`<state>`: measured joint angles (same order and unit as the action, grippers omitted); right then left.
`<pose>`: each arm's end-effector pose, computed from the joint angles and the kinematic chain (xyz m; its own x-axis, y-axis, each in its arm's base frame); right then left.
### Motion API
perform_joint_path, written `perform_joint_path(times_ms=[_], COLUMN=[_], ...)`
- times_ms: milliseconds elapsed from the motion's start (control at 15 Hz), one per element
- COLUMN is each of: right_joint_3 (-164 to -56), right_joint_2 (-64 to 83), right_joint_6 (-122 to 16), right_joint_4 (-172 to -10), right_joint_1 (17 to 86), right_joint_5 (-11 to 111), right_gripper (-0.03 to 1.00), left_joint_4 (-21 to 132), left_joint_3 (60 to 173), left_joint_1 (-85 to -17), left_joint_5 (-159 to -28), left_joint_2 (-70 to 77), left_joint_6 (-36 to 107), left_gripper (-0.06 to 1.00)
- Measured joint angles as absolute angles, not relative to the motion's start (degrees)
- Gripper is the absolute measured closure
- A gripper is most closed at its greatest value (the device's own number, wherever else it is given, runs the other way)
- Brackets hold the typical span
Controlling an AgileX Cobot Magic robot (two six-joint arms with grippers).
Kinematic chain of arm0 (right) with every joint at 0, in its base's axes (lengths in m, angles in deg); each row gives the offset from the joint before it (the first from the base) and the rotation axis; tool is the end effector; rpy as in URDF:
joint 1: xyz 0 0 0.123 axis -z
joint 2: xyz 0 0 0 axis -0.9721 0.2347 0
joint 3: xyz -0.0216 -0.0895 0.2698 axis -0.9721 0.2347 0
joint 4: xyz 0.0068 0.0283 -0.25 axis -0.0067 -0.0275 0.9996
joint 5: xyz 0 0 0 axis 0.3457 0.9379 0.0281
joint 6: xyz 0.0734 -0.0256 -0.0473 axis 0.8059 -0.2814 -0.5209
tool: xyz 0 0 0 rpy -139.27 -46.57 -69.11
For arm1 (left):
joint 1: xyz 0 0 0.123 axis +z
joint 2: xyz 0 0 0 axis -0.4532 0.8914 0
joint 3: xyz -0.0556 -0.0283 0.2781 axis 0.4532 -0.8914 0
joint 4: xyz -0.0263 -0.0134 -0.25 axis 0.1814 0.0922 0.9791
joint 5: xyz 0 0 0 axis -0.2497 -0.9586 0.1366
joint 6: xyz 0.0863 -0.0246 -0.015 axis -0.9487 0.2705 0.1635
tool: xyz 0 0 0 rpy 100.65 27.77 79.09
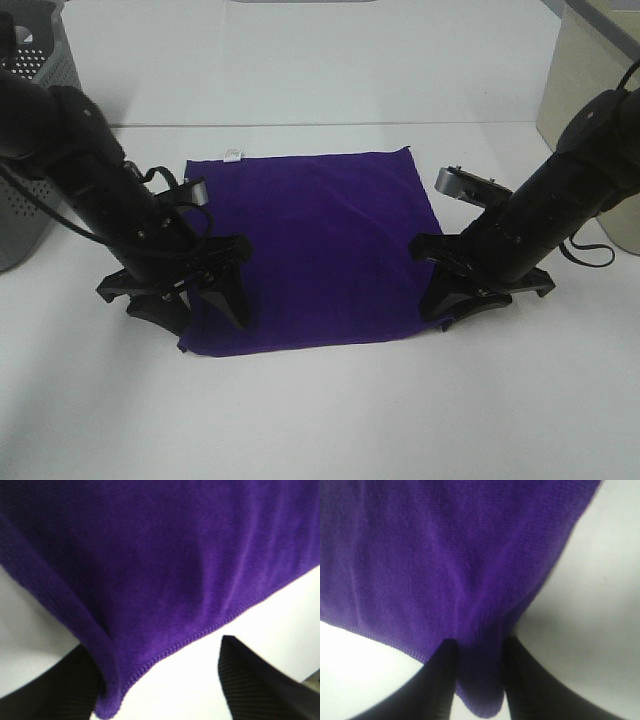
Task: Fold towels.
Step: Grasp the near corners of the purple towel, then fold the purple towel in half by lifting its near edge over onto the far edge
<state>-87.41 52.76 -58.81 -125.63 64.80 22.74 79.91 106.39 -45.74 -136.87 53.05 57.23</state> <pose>0.3225 0.1032 0.0877 -0.9926 -0.0844 -0.0876 -0.1130 0.9066 0.4066 0.3356 -0.1578 0.0860 -0.9901 0.0927 0.1053 0.0372 0.8972 -0.4401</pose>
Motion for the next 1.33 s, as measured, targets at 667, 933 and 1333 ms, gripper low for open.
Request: perform_joint_path(times_ms=[667, 933, 1333], right_joint_3=[-87.5, -86.0, -96.3], right_joint_2=[52.5, 45.6, 45.1], right_joint_6=[-57.3, -53.9, -52.6], right_joint_4=[-124.5, -124.7, -122.1], right_joint_1=[63.8, 63.5, 63.4], right_joint_5=[18.1, 11.6, 13.3], right_gripper=[0.94, 0.94, 0.94], left_joint_4=[66.0, 59.6, 56.0], left_joint_3=[112.9, 111.5, 115.8], left_joint_1=[-48.8, -48.8, -45.8], left_joint_5=[-143.3, -149.0, -144.8], left_joint_2=[54.9, 50.1, 45.5], left_joint_6=[60.1, 62.1, 66.5], left_gripper=[0.94, 0.94, 0.94])
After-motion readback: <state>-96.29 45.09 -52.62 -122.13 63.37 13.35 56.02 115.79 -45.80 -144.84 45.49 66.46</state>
